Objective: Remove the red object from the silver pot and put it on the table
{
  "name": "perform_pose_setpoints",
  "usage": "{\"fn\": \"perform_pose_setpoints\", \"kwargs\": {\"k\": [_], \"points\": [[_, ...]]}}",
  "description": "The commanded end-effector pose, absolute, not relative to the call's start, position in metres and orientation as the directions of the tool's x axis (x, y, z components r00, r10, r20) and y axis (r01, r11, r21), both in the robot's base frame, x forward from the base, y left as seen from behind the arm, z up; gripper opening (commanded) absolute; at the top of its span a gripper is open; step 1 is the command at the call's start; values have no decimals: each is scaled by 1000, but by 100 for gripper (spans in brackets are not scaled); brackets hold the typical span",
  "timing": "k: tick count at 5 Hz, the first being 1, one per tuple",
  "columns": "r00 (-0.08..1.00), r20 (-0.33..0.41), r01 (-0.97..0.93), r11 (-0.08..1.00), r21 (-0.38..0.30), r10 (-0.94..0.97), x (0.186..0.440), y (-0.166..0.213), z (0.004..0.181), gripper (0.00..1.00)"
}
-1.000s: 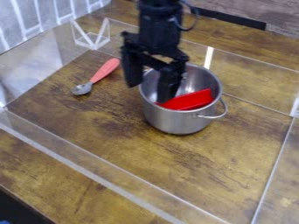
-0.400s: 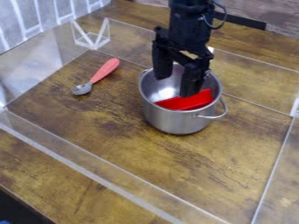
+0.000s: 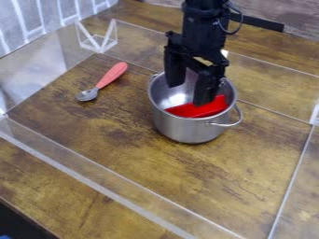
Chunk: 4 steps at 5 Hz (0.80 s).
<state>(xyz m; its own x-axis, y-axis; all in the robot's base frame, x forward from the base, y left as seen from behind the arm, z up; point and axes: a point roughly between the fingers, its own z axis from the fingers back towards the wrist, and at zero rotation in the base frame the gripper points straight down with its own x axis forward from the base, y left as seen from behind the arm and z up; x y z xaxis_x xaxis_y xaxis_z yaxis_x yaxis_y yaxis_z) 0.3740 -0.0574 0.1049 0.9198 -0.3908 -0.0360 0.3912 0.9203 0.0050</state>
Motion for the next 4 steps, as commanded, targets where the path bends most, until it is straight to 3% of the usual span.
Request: {"fn": "perform_pose_setpoints", "kwargs": {"k": [1,4], "points": [[928,31,370,929,18,-370,384,-51,123,100],[938,42,344,939,11,-344,388,-45,121,100]]}}
